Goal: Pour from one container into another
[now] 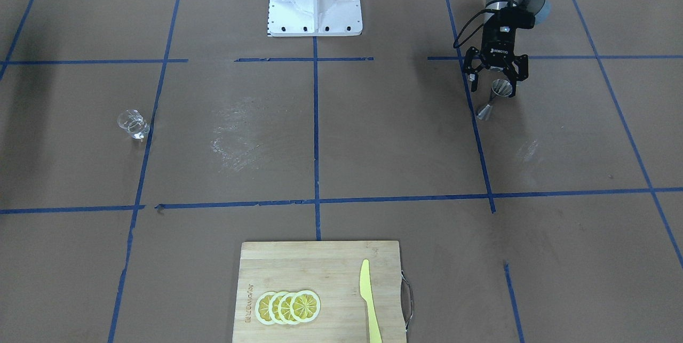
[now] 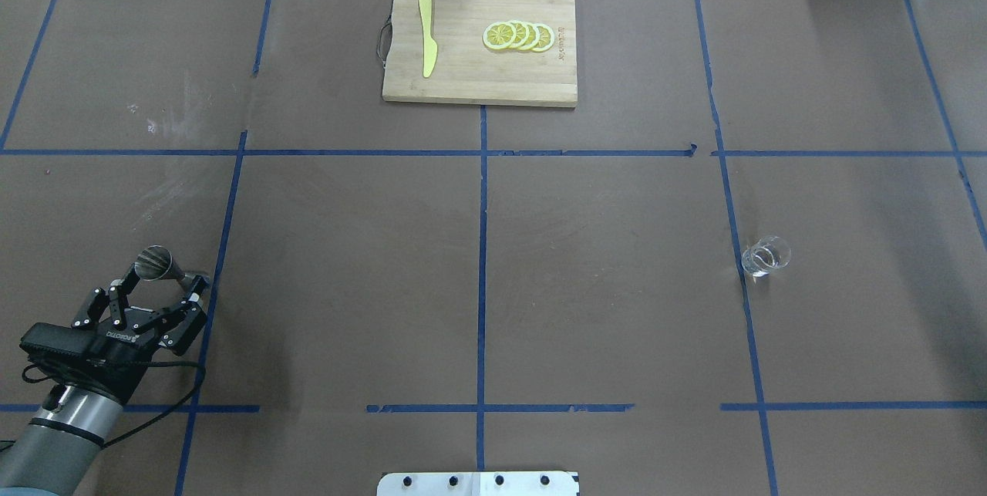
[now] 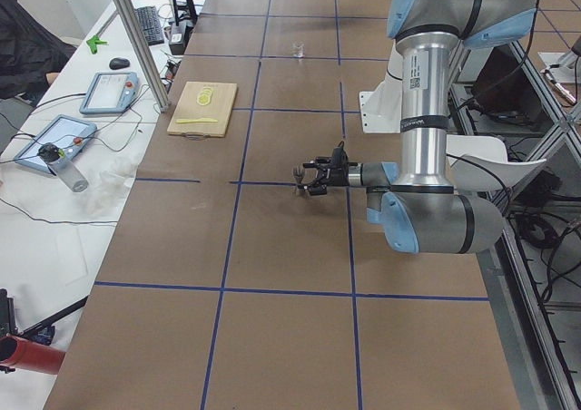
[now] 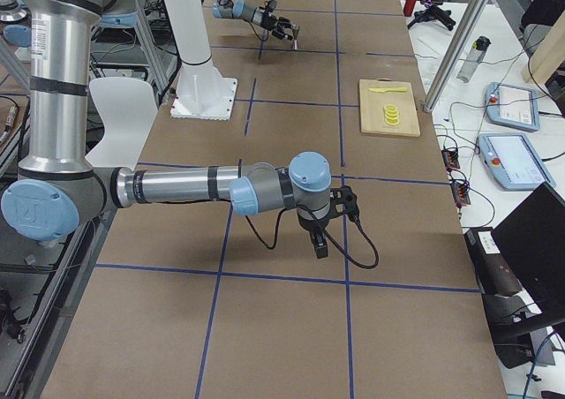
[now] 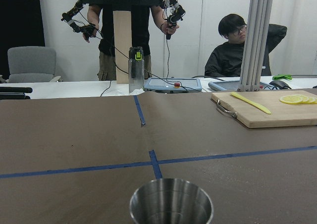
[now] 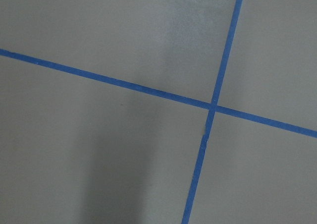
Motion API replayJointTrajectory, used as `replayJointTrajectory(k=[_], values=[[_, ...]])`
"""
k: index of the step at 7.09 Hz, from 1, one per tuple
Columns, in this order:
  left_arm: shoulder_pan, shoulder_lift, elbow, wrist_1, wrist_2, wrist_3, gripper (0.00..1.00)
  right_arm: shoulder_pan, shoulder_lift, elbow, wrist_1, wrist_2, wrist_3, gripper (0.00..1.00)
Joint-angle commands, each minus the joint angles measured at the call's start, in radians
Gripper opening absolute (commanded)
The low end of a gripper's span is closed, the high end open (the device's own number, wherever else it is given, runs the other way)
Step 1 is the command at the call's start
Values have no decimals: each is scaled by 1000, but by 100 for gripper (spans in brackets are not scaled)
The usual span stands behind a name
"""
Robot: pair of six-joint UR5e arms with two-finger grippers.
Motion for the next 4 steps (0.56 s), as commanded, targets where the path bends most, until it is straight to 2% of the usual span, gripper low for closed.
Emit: replayJointTrajectory(k=[1, 4], values=[[0, -6, 17, 0, -7, 0, 100, 0, 0, 2, 0, 0, 0, 100], [2, -4, 17, 0, -38, 0, 100, -1, 2, 0, 0, 0, 0, 100]])
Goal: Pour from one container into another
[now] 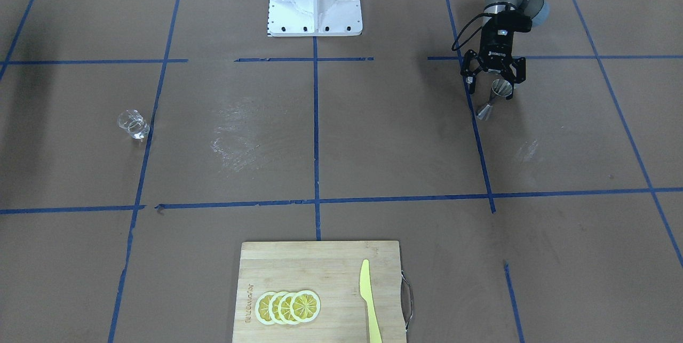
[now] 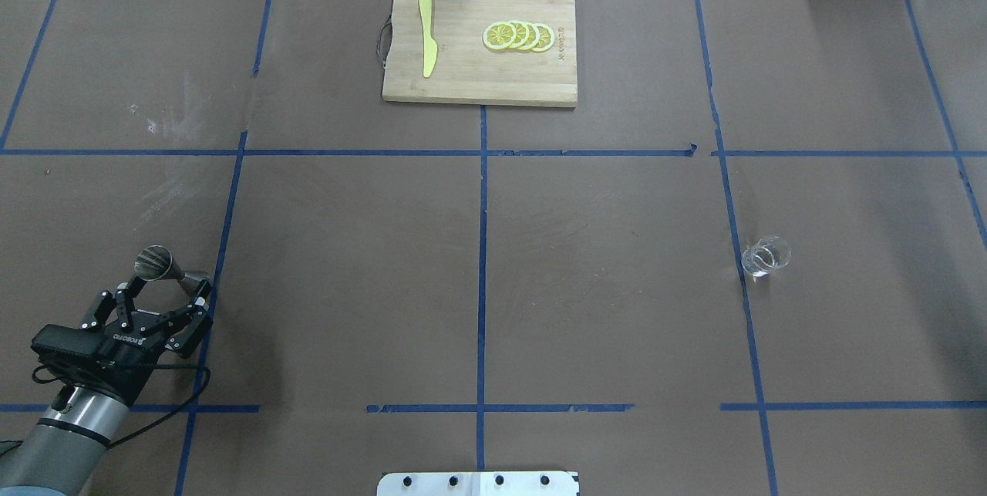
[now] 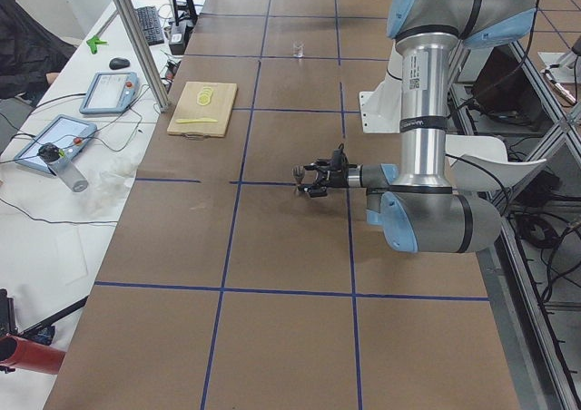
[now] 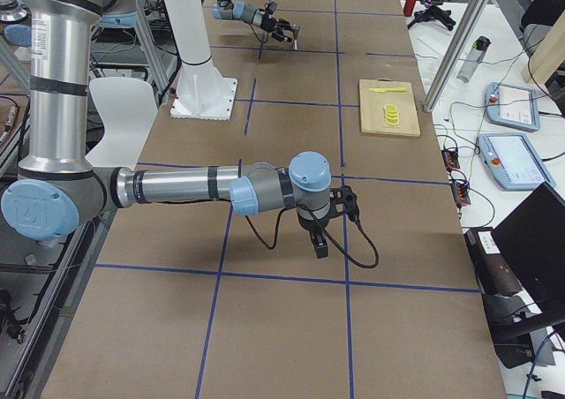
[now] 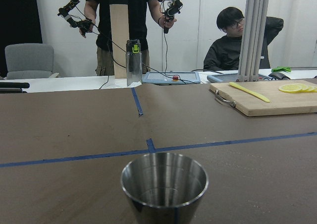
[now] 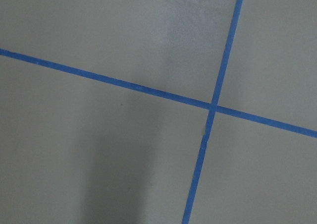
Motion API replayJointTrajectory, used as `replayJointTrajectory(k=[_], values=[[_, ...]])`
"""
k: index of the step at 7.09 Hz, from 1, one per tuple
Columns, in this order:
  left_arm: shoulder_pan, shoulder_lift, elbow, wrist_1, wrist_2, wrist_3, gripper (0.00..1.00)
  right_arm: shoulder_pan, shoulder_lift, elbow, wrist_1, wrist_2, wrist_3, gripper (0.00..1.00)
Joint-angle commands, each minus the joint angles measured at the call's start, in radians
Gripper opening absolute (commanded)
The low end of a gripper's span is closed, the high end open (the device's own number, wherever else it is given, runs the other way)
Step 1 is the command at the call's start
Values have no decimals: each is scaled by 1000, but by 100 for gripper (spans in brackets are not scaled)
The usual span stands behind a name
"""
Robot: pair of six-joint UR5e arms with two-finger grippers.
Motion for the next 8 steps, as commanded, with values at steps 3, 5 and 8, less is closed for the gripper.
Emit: replayJointTrajectory(k=[3, 5, 8], values=[[1, -2, 20, -15, -49, 14, 100, -1, 3, 0, 0, -2, 0, 100], [-10, -11, 20, -23, -47, 12, 99, -1, 6, 0, 0, -2, 0, 100], [-74, -13, 33, -37, -49, 12, 99, 1, 7, 3, 0, -2, 9, 100]])
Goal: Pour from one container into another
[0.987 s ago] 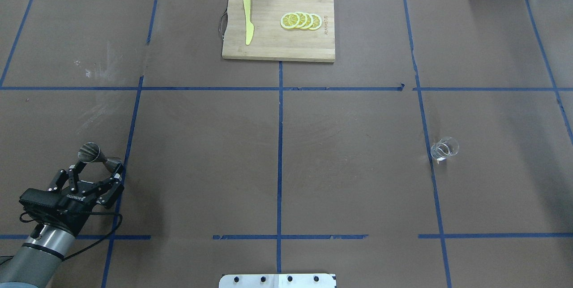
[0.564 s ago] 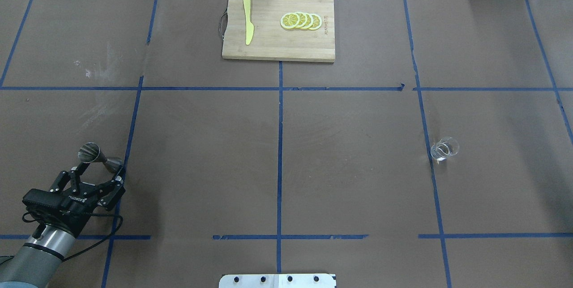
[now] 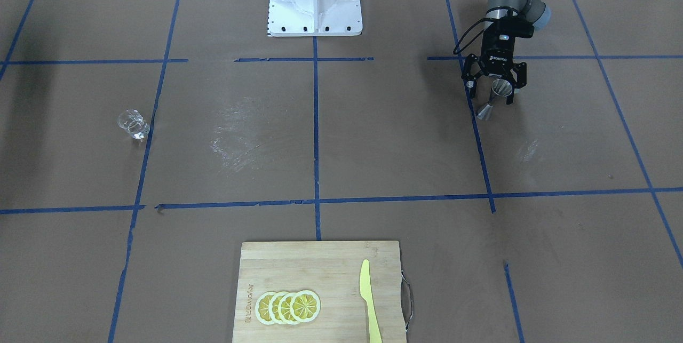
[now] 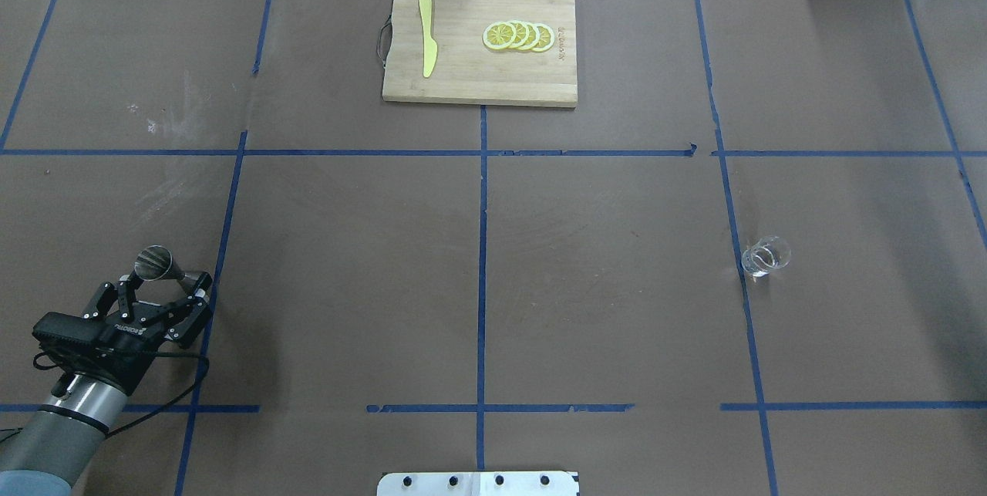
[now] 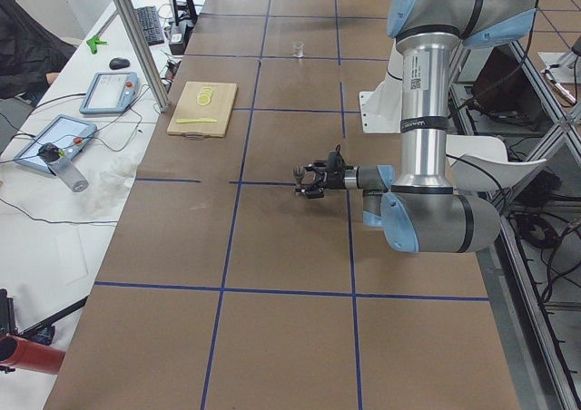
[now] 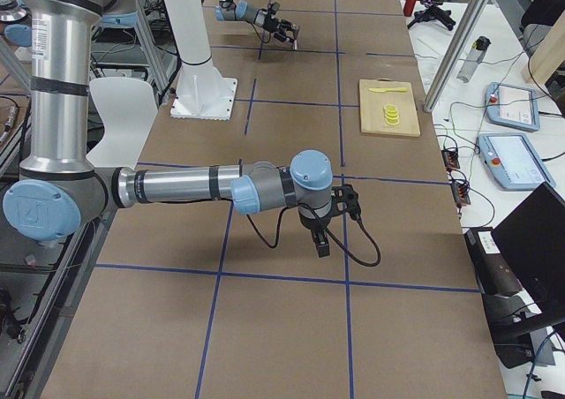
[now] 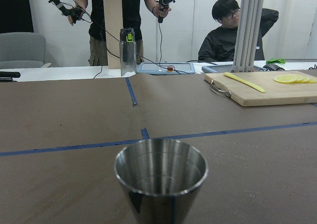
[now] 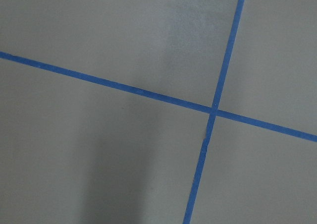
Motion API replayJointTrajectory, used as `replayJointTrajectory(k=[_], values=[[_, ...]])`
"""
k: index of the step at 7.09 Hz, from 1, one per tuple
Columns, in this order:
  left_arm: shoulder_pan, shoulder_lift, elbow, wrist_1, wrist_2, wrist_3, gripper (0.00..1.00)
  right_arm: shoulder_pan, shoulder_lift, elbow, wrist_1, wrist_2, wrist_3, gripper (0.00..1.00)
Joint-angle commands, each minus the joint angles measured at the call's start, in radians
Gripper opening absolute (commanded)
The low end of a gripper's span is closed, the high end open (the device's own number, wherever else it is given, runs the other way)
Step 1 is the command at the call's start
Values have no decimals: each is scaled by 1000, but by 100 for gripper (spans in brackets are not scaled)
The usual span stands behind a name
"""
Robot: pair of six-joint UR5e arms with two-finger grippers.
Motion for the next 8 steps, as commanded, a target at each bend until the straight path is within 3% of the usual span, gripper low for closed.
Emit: replayJointTrajectory(k=[1, 2, 3, 8], values=[[-30, 0, 16, -1, -3, 1, 99, 1, 0, 3, 0, 2, 8, 100], [-30, -2, 18, -1, -12, 1, 94, -1, 0, 3, 0, 2, 8, 100], [-28, -2, 28, -1, -13, 1, 82, -1, 0, 3, 0, 0, 8, 100], [-24, -37, 51, -2, -13, 1, 82, 1, 2, 3, 0, 2, 11, 100]])
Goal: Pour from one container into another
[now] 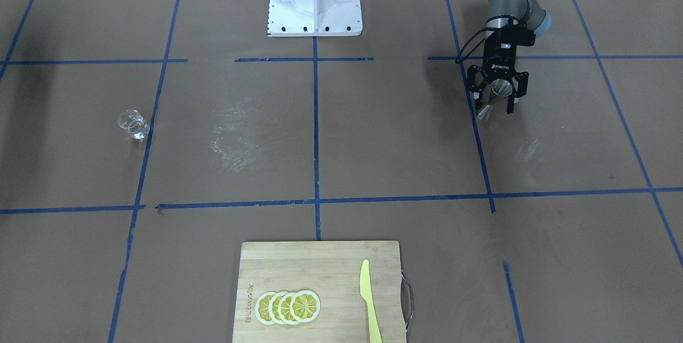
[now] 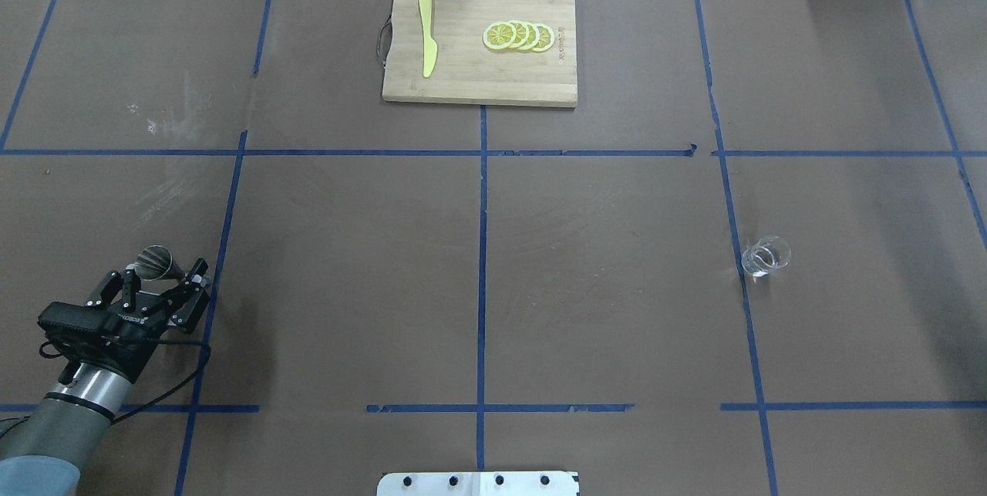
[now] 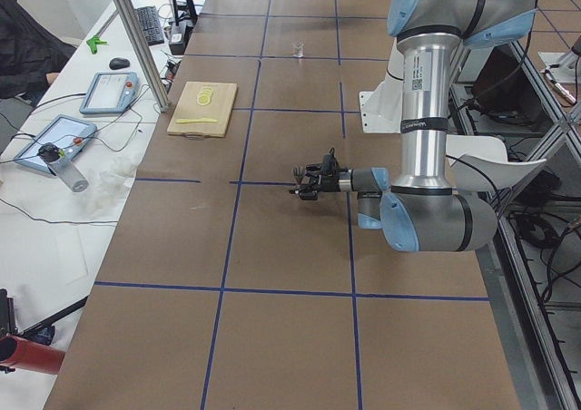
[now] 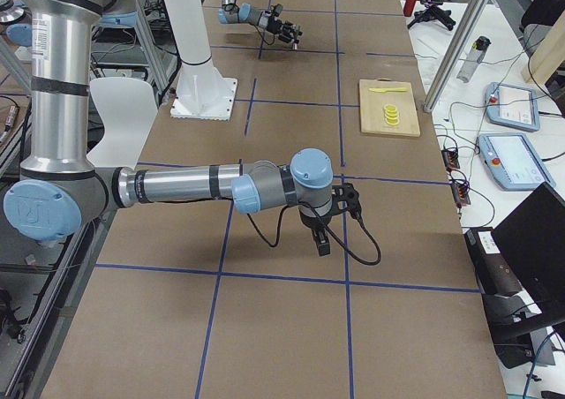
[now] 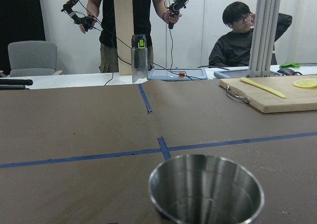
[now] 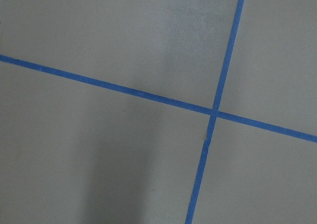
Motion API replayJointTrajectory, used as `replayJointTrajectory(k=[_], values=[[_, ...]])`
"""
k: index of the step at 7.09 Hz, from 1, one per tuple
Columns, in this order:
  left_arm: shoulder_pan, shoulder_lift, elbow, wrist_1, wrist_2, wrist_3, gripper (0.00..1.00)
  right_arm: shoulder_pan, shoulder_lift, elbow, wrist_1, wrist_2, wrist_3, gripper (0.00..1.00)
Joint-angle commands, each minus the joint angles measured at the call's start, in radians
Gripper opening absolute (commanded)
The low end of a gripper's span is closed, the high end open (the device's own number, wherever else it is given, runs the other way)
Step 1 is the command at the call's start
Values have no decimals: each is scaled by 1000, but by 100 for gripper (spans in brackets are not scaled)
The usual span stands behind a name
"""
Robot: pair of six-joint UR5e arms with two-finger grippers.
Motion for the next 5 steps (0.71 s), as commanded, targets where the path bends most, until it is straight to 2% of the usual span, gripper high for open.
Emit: replayJointTrajectory(k=[1, 2, 3, 4, 5], values=[[0, -3, 2, -2, 0, 0, 82, 1, 0, 0, 0, 0, 0, 100], [0, -3, 2, -2, 0, 0, 82, 0, 0, 0, 0, 1, 0, 100], [0, -3, 2, -3, 2, 0, 66, 1, 0, 0, 0, 1, 0, 100], [2, -3, 2, -3, 2, 0, 14, 1, 0, 0, 1, 0, 0, 100], [0, -3, 2, -3, 2, 0, 0, 1, 0, 0, 0, 0, 0, 100]])
